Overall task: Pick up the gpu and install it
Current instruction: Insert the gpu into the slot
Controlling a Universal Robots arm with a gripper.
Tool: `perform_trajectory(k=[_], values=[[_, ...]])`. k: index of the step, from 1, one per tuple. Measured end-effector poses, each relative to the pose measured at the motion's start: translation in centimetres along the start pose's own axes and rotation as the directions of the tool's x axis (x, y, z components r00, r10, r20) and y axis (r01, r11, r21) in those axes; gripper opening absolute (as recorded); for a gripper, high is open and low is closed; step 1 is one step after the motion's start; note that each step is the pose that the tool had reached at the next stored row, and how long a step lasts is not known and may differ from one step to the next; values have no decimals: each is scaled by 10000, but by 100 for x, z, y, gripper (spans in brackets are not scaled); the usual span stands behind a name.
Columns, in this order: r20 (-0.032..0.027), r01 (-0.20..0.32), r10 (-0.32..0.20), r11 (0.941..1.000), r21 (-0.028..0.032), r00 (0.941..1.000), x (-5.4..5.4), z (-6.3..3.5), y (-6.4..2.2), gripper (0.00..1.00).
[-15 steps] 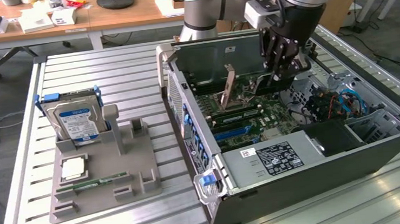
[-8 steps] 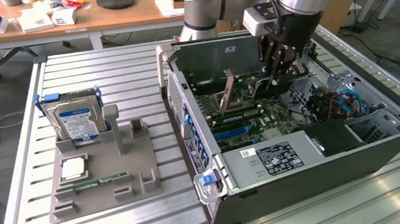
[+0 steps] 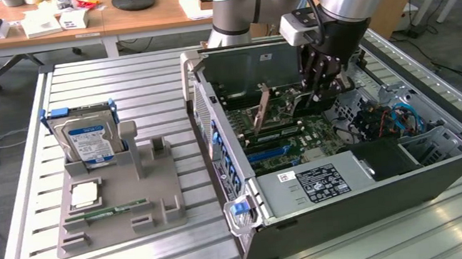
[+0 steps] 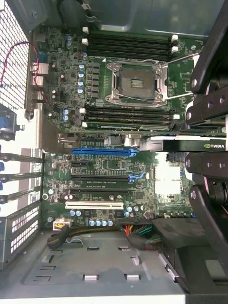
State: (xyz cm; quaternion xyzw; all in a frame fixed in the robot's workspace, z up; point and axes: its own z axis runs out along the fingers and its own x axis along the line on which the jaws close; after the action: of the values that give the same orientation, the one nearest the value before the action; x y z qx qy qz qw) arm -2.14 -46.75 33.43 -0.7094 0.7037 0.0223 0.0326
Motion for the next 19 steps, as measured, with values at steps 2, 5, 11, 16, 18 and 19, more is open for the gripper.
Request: perform_trajectory(k=[2,5,11,16,18,19], values=[[1,0,0,10000,0,10000,0,4,11,26],[5,1,-1,10000,1,10000,1,12,23,26],[1,2,-2,10000,-1,10000,8,101,27,26],[1,2,-2,10000,-1,10000,14,181,30,26],[2,1,-1,10000,0,10000,16,213,31,26],[1,1,-1,10000,0,10000,18,227,31,26]])
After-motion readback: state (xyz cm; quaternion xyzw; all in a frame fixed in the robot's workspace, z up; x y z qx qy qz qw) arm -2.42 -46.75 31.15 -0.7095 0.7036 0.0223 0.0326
